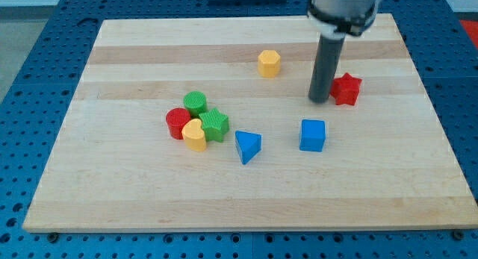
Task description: Move red star slightly up
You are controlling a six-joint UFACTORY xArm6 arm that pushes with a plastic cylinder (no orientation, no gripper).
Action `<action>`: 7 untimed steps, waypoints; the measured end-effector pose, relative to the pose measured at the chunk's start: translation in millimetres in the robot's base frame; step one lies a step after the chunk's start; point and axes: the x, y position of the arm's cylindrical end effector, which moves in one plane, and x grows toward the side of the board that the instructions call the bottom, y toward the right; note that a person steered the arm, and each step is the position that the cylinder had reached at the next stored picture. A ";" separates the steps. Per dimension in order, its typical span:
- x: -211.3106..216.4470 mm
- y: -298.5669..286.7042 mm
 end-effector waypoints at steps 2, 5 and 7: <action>24.2 36.4; 24.2 66.9; -3.6 66.9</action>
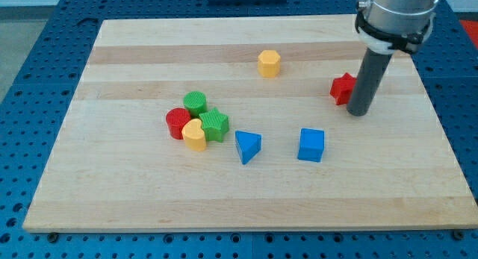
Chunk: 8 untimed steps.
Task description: Move red star slightly up
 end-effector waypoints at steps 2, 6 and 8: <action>-23.6 -9.0; -95.8 25.3; -116.3 -7.3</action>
